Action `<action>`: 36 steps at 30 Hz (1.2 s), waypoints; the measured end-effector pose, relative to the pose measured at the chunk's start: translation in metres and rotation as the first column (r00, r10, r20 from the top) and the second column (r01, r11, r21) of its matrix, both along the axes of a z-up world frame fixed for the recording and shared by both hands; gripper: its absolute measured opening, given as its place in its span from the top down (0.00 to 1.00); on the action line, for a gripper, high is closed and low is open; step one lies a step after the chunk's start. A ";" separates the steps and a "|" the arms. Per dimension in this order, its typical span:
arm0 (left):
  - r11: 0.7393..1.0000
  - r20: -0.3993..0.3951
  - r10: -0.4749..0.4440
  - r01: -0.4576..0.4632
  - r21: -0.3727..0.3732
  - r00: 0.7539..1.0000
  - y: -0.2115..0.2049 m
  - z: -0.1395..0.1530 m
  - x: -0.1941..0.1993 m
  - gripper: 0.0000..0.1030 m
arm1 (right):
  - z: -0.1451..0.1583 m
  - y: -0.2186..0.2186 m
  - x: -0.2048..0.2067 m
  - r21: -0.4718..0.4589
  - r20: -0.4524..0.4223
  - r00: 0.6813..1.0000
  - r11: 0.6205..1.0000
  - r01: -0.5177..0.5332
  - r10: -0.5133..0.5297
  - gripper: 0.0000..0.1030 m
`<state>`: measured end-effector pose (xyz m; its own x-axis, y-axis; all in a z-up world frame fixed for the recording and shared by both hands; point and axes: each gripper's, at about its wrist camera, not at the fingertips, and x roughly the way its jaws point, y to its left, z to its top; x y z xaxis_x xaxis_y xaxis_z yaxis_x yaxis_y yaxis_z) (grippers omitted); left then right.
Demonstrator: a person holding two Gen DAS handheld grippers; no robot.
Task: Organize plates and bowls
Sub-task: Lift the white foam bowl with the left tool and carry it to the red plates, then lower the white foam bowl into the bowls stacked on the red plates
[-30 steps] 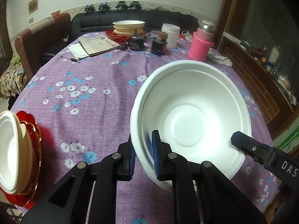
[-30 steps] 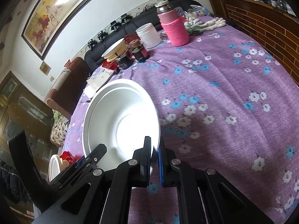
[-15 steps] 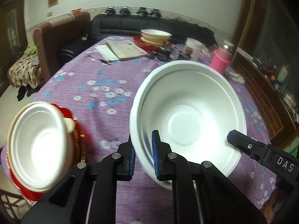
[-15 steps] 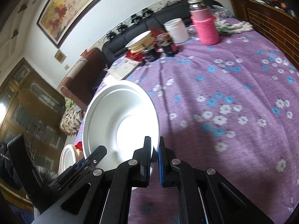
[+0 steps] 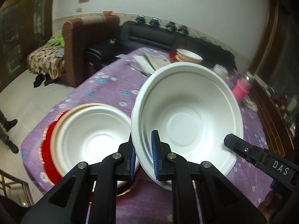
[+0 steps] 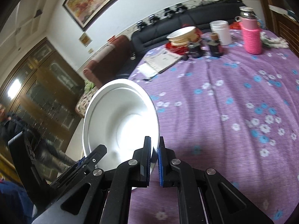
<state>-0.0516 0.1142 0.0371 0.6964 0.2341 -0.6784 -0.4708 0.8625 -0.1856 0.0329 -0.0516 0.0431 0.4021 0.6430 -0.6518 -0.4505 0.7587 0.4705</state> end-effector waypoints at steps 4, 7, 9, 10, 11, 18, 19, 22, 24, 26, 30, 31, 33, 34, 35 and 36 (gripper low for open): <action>0.999 0.011 0.046 -0.046 -0.004 0.999 0.018 0.004 -0.016 0.88 | 0.007 0.024 -0.010 0.008 0.012 0.998 0.998 -0.057 0.057 0.94; 0.996 0.016 0.085 -0.085 -0.003 0.996 0.031 0.004 -0.025 0.88 | 0.010 0.041 -0.017 0.010 0.016 0.995 0.995 -0.102 0.101 0.94; 0.994 0.014 0.112 -0.112 -0.002 0.994 0.039 0.002 -0.031 0.88 | 0.010 0.052 -0.022 0.009 0.018 0.992 0.992 -0.128 0.128 0.94; 0.993 0.013 0.121 -0.121 -0.003 0.993 0.043 0.000 -0.032 0.88 | 0.010 0.058 -0.024 0.007 0.016 0.990 0.990 -0.140 0.140 0.94; 0.992 0.012 0.130 -0.130 -0.004 0.991 0.046 -0.001 -0.034 0.88 | 0.009 0.064 -0.025 0.006 0.015 0.988 0.988 -0.152 0.152 0.94; 0.985 -0.010 0.175 -0.175 -0.006 0.985 0.063 -0.013 -0.046 0.88 | -0.006 0.088 -0.029 -0.008 -0.022 0.979 0.979 -0.204 0.203 0.94; 0.984 -0.013 0.177 -0.177 -0.005 0.984 0.065 -0.015 -0.048 0.88 | -0.008 0.091 -0.029 -0.013 -0.027 0.977 0.978 -0.210 0.210 0.94; 0.982 -0.026 0.189 -0.189 -0.013 0.982 0.069 -0.019 -0.049 0.88 | -0.011 0.098 -0.034 -0.024 -0.032 0.975 0.975 -0.223 0.222 0.94; 0.981 -0.029 0.195 -0.195 -0.016 0.980 0.072 -0.021 -0.050 0.88 | -0.012 0.102 -0.036 -0.032 -0.033 0.972 0.972 -0.232 0.231 0.94; 0.980 -0.031 0.197 -0.198 -0.019 0.980 0.074 -0.022 -0.051 0.88 | -0.014 0.105 -0.037 -0.039 -0.036 0.971 0.971 -0.236 0.235 0.94; 0.980 -0.043 0.196 -0.198 -0.026 0.980 0.078 -0.027 -0.050 0.88 | -0.018 0.111 -0.038 -0.053 -0.044 0.970 0.969 -0.241 0.238 0.94; 0.980 -0.047 0.196 -0.198 -0.027 0.979 0.078 -0.028 -0.050 0.88 | -0.019 0.112 -0.037 -0.054 -0.045 0.970 0.969 -0.241 0.239 0.94; 0.979 -0.053 0.197 -0.199 -0.036 0.979 0.079 -0.032 -0.052 0.88 | -0.020 0.114 -0.036 -0.062 -0.047 0.969 0.968 -0.243 0.241 0.94; 0.979 -0.055 0.197 -0.199 -0.036 0.979 0.079 -0.032 -0.052 0.88 | -0.021 0.115 -0.036 -0.065 -0.049 0.969 0.968 -0.244 0.241 0.94; 0.979 -0.057 0.197 -0.199 -0.036 0.979 0.080 -0.032 -0.052 0.88 | -0.022 0.116 -0.037 -0.068 -0.051 0.969 0.967 -0.245 0.242 0.94; 0.979 -0.058 0.197 -0.199 -0.037 0.979 0.081 -0.032 -0.051 0.88 | -0.022 0.117 -0.036 -0.070 -0.052 0.969 0.967 -0.246 0.242 0.94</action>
